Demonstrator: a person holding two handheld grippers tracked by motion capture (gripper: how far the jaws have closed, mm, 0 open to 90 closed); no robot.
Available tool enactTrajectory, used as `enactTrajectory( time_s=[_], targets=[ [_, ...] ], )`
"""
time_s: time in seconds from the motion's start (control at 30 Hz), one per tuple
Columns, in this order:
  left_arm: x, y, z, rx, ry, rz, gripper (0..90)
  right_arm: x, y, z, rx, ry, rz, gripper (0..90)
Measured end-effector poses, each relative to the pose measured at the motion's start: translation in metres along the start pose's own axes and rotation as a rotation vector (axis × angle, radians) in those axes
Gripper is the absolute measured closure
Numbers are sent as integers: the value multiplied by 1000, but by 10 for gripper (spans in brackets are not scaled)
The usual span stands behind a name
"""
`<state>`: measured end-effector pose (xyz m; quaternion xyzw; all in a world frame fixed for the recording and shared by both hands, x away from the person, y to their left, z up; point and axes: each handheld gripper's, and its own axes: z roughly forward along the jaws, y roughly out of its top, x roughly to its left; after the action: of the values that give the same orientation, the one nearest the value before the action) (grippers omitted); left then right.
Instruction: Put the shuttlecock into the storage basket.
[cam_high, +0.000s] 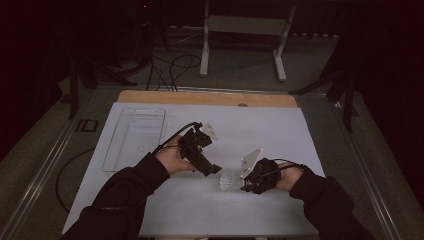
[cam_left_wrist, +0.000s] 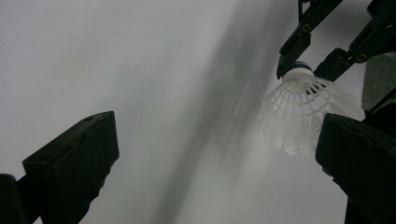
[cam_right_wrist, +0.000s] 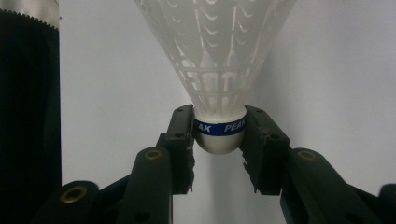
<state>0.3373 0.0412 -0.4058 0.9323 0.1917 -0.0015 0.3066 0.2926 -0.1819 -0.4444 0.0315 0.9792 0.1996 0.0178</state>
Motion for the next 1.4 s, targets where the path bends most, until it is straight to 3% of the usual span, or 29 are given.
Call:
enactTrajectory(
  time_s=[0.13, 0.23, 0.33, 0.37, 0.6, 0.9, 1.0, 1.2, 1.4],
  targets=[
    [-2, 1, 9, 21, -27, 8, 2, 0, 0, 1, -5, 2, 0, 652],
    [-5, 3, 18, 43, -57, 20, 48, 0, 0, 1, -8, 7, -2, 652],
    [-5, 4, 21, 49, -60, 24, 97, 0, 0, 2, -8, 6, -4, 652],
    [-5, 6, 24, 57, -73, 22, 152, -1, 0, 2, -6, 8, -5, 652],
    [-8, 6, 37, 93, -109, 48, 245, -1, 1, 4, -12, 6, -14, 652],
    [-10, 4, 50, 110, -173, 73, 443, 0, 2, 4, -17, 6, -30, 652],
    [-10, 4, 51, 109, -177, 70, 514, 0, 3, 4, -18, 3, -31, 652],
    [-10, 6, 54, 110, -236, 80, 621, 0, 5, 4, -26, 1, -51, 652],
    [-10, 7, 57, 117, -267, 76, 732, 0, 7, 6, -30, 7, -52, 652]
  ],
)
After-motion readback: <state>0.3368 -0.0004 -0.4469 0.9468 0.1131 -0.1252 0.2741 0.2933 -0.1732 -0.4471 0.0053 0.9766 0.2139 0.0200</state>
